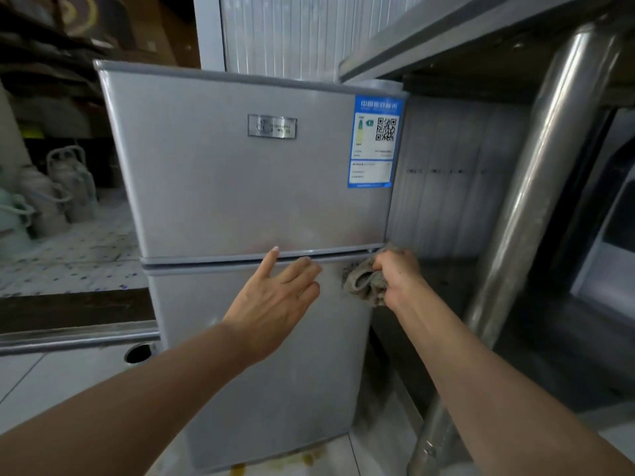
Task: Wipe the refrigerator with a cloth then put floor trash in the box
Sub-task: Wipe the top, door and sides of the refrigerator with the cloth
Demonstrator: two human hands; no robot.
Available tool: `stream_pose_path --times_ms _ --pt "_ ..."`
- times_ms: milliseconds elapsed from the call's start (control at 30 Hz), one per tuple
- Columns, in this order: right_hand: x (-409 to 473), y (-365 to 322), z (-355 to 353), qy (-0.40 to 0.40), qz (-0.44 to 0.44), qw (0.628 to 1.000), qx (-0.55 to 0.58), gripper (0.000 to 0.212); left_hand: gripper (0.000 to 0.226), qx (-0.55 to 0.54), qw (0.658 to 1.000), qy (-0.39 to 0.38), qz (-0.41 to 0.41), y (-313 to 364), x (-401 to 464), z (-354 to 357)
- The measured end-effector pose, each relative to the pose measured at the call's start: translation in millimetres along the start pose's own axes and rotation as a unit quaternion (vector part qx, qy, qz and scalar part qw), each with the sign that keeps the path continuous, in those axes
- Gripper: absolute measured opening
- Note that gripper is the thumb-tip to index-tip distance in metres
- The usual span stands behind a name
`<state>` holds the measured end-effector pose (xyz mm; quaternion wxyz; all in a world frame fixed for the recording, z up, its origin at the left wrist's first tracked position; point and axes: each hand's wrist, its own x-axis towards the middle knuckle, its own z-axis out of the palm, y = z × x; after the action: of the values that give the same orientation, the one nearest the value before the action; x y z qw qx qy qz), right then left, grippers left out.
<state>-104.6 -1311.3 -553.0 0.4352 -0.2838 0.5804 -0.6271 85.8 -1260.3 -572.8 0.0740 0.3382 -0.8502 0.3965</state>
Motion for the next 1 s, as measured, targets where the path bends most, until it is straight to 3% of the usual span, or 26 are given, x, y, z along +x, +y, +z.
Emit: stream_pose_path --times_ms 167,333,433,667,833,1000 --pt "11.6 -15.1 2.0 0.007 -0.014 1.000 -0.025 0.038 0.042 0.003 1.000 0.025 0.000 -15.3 11.3 -14.7" --pt "14.2 -28.0 8.8 0.052 -0.090 0.992 -0.074 0.030 0.043 0.019 0.999 0.028 0.006 -36.0 20.7 -31.4" --pt "11.5 -42.3 7.2 0.038 -0.085 0.992 -0.081 0.024 0.041 0.018 1.000 0.020 0.007 -44.4 23.6 -38.7" --pt "5.0 -117.8 25.5 0.030 -0.134 0.990 -0.032 0.023 0.036 0.019 0.999 0.047 0.000 -70.4 31.8 -59.3" --pt "-1.2 -145.7 35.1 0.054 -0.140 0.988 -0.019 0.021 0.053 0.020 0.999 0.042 -0.024 -96.2 38.4 -80.4" --pt "-13.3 -167.1 45.0 0.070 -0.154 0.985 0.000 0.013 0.051 0.023 0.998 0.052 -0.020 -110.4 40.0 -94.3"
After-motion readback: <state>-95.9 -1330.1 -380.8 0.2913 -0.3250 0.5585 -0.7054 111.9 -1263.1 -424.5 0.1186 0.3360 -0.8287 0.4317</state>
